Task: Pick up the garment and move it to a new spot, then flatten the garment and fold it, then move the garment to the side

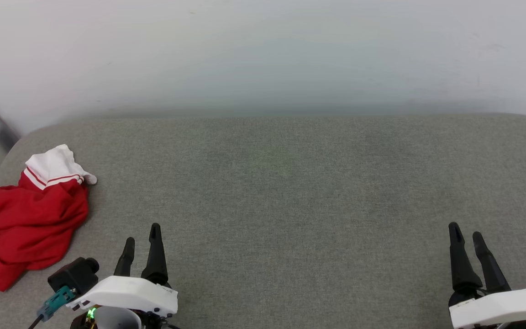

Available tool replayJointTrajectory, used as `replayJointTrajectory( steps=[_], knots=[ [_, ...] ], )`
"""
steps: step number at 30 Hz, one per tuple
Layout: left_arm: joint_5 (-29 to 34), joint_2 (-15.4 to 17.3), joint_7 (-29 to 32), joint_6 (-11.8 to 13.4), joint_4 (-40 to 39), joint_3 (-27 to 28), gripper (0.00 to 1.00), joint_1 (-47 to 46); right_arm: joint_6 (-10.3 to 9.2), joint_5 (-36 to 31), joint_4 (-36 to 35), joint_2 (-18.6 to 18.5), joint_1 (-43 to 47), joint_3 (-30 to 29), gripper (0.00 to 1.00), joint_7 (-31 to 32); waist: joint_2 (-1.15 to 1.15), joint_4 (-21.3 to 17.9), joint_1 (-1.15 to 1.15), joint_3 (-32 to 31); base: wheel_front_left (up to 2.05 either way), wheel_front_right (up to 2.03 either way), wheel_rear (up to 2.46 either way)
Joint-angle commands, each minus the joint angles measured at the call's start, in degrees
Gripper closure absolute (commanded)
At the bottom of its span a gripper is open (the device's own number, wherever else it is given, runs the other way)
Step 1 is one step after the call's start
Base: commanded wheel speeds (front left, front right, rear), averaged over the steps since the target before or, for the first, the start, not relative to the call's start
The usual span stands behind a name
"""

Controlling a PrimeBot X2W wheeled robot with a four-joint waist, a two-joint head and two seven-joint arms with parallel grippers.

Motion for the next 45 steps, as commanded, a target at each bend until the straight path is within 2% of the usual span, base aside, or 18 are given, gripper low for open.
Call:
replayJointTrajectory(
  steps=[1, 20, 45],
  knots=[
    [2.2, 0.7, -0.7, 0.5, -1.1, -0.6, 0.00, -0.1, 0.00, -2.3, -1.1, 0.0, 0.3, 0.2, 0.00, -0.7, 0.00, 0.1, 0.00, 0.0, 0.00, 0.00, 0.00],
    [13.5, 1.7, -3.6, 3.2, -3.3, -3.6, 0.00, 1.0, 0.00, -15.4, -4.1, 0.0, 2.2, 0.8, 0.00, -3.6, 0.00, 0.3, 0.00, 0.0, 0.00, 0.00, 0.00],
    [25.8, 1.6, -7.0, 3.3, -4.1, -5.4, 0.00, 2.6, 0.00, -26.3, -6.8, 0.0, 4.8, 0.5, 0.00, -7.0, 0.00, 0.7, 0.00, -0.4, 0.00, 0.00, 0.00]
  ],
)
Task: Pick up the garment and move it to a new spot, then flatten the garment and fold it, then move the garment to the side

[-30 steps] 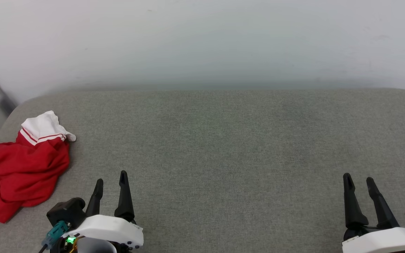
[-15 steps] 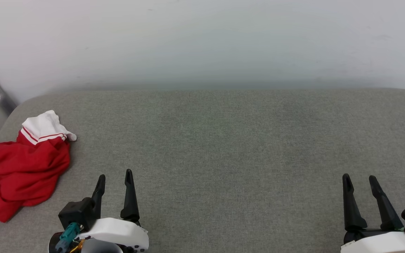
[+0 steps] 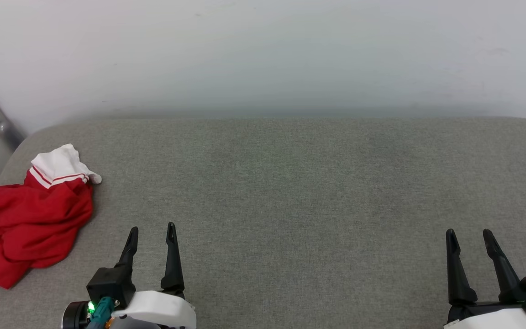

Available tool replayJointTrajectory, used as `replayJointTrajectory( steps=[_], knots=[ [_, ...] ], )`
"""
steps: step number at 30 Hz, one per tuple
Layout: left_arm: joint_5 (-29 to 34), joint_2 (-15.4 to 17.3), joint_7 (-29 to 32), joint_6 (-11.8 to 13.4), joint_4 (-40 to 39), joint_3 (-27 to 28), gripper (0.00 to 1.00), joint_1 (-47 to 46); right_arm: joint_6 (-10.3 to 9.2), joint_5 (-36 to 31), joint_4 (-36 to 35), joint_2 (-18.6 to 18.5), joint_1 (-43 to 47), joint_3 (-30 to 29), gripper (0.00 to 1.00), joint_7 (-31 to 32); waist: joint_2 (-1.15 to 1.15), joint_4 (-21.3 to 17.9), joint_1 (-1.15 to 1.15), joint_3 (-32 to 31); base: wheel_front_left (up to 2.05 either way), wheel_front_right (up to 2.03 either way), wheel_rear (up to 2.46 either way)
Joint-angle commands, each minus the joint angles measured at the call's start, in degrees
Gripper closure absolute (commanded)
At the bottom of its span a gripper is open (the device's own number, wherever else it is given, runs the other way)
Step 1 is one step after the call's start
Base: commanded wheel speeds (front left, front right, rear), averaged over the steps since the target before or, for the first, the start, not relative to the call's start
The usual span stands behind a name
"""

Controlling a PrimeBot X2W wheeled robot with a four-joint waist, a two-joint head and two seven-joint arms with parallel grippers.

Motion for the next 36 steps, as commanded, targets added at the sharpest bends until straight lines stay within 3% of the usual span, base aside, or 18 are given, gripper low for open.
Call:
replayJointTrajectory(
  steps=[1, 23, 36],
  knots=[
    [1.2, 0.1, -0.6, 0.0, -0.2, 0.1, 0.00, 0.3, 0.00, -1.2, -0.6, 0.0, 0.6, -0.1, 0.00, -0.4, 0.00, 0.0, -0.01, 0.0, 0.00, 0.00, 0.00],
    [8.3, -1.8, -3.0, -3.0, 1.4, 2.0, 0.00, 2.0, -0.01, -6.3, -1.8, 0.0, 2.5, 0.6, 0.00, -2.9, 0.00, 0.6, -0.01, -0.3, 0.00, 0.00, 0.00],
    [8.6, -2.4, -3.4, -4.2, 1.9, 2.9, 0.00, 2.2, -0.01, -3.8, -0.9, 0.0, 3.3, 0.1, 0.00, -3.3, 0.00, 0.7, -0.01, -0.2, 0.00, 0.00, 0.00]
  ],
)
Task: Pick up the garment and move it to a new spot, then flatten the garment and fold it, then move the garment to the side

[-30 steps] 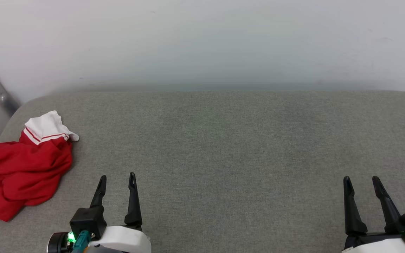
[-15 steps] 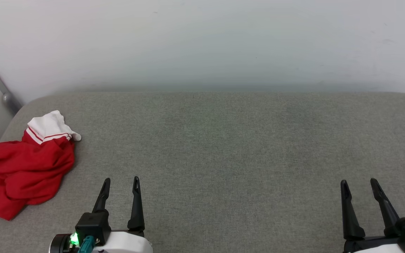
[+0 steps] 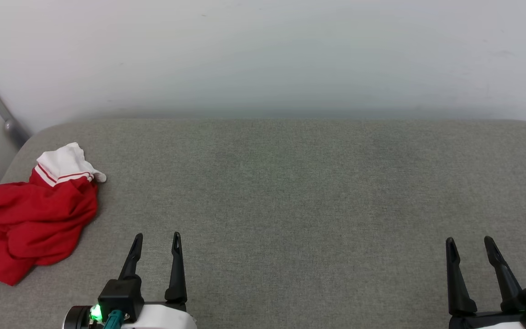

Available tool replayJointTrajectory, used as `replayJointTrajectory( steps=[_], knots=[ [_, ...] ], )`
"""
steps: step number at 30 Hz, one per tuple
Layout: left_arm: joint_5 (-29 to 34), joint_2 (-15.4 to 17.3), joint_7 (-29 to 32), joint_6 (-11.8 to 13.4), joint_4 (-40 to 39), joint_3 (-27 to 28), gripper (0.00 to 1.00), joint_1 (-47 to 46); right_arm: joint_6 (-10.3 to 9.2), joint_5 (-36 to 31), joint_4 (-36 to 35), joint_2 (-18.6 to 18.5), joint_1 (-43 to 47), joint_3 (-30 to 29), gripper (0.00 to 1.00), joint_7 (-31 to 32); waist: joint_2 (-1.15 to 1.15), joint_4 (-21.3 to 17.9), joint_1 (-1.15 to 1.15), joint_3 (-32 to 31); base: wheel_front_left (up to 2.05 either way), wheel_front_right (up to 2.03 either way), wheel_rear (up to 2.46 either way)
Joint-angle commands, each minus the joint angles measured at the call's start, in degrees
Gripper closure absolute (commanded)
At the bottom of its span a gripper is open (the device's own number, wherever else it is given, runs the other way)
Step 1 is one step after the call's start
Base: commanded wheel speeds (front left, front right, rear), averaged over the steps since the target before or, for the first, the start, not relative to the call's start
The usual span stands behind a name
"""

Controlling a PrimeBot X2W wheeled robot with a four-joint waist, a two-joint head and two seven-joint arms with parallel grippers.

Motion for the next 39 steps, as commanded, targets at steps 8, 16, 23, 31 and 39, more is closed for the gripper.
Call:
replayJointTrajectory(
  steps=[8, 16, 23, 31, 39],
  knots=[
    [-1.2, -0.1, -0.2, 0.3, 0.5, -0.3, 0.00, 0.5, -0.02, 0.8, 0.7, 0.1, 0.9, -0.1, 0.00, -0.1, 0.00, 0.1, 0.00, -0.1, 0.00, 0.00, 0.00],
    [-0.6, -0.1, -0.2, 1.3, 0.9, -0.2, 0.00, -0.1, -0.02, 0.5, 0.6, 0.1, 1.0, -0.2, 0.00, -0.1, 0.00, 1.3, 0.00, -0.2, 0.00, 0.00, 0.00],
    [0.0, -0.1, -0.2, 2.7, 0.9, 0.3, 0.00, -0.2, -0.02, -0.1, 0.6, 0.1, 1.3, 0.4, 0.00, -0.1, 0.00, 4.4, 0.00, -0.5, 0.00, 0.00, 0.00],
    [0.7, -0.1, -0.2, 3.2, 0.7, 0.9, 0.00, -0.6, -0.02, 0.0, 0.6, 0.1, 1.6, 0.7, 0.00, -0.1, 0.00, 11.4, 0.00, -0.5, 0.00, 0.00, 0.00],
    [1.1, -0.1, -0.2, 4.0, 1.1, 1.9, 0.00, -0.5, -0.02, 0.1, 0.4, 0.1, 2.2, 0.8, 0.00, -0.1, 0.00, 19.1, 0.00, -0.3, 0.00, 0.00, 0.00]
  ],
)
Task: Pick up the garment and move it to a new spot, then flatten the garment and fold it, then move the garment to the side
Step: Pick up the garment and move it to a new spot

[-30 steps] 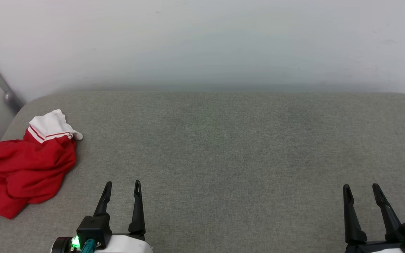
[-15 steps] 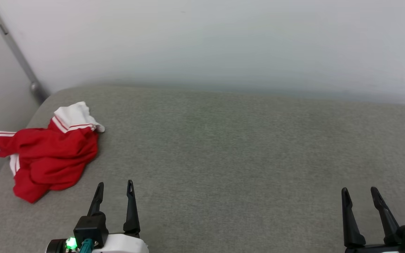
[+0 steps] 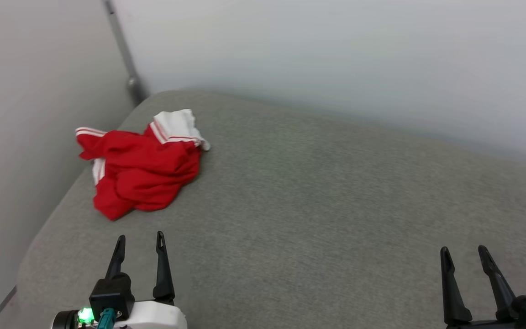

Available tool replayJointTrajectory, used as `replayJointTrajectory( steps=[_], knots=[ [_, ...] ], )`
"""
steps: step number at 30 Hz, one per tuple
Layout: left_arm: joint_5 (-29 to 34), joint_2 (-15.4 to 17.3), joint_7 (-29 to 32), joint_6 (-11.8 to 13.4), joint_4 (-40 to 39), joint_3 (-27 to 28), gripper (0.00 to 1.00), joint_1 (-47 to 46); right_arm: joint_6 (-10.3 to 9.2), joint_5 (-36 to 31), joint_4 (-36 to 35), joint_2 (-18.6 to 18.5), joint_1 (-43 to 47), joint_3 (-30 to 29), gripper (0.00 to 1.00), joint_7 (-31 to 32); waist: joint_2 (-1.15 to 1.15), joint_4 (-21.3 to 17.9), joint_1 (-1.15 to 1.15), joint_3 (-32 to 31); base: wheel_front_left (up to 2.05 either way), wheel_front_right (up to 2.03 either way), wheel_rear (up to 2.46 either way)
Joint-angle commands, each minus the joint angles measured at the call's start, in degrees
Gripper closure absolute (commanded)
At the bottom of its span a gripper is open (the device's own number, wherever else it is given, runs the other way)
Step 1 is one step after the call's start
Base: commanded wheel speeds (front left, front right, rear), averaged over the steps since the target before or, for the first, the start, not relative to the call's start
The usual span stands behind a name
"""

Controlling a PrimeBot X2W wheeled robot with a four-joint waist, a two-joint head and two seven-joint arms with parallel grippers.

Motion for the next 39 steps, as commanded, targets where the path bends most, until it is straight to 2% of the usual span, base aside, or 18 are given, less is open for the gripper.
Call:
replayJointTrajectory(
  steps=[1, 9, 22, 29, 34, 39],
  knots=[
    [0.2, -0.1, -0.2, 0.2, 0.0, 0.1, 0.00, -0.1, -0.02, -0.1, -0.3, 0.1, 0.8, 0.1, 0.00, -0.1, 0.00, 3.1, 0.00, 0.1, 0.00, 0.00, 0.00],
    [-0.6, -0.1, -0.2, 0.6, -0.4, 1.5, 0.00, 0.0, -0.02, -0.3, -0.4, 0.0, 0.9, 1.2, 0.00, -0.1, 0.00, 9.2, 0.00, 0.2, 0.00, 0.00, 0.00],
    [-1.7, -0.1, -0.2, 1.9, -0.6, 3.5, 0.00, 0.9, -0.02, -1.3, 0.3, 0.0, -0.6, 2.8, 0.00, -0.1, 0.00, 9.7, 0.00, 0.9, 0.00, 0.00, 0.00],
    [-2.0, 1.6, -0.2, -1.8, 3.3, 6.2, 0.00, -5.9, -0.03, -2.1, -0.7, 0.0, -0.7, 1.9, 0.00, -0.1, 0.00, 7.0, 0.00, 3.2, 0.00, 0.00, 0.00],
    [-3.1, 5.6, -0.2, -5.3, 8.1, 9.3, 0.00, -15.8, -0.02, -3.2, -1.2, 0.0, -2.5, 1.6, 0.00, -0.1, 0.00, 3.8, 0.00, 6.6, 0.00, 0.00, 0.00],
    [-4.9, 10.3, 0.0, -7.8, 14.8, 11.6, 0.00, -27.5, -0.02, -4.4, -1.8, 0.0, -4.7, 1.2, 0.00, -0.1, 0.00, 0.6, 0.00, 10.9, 0.00, 0.00, 0.00]
  ],
)
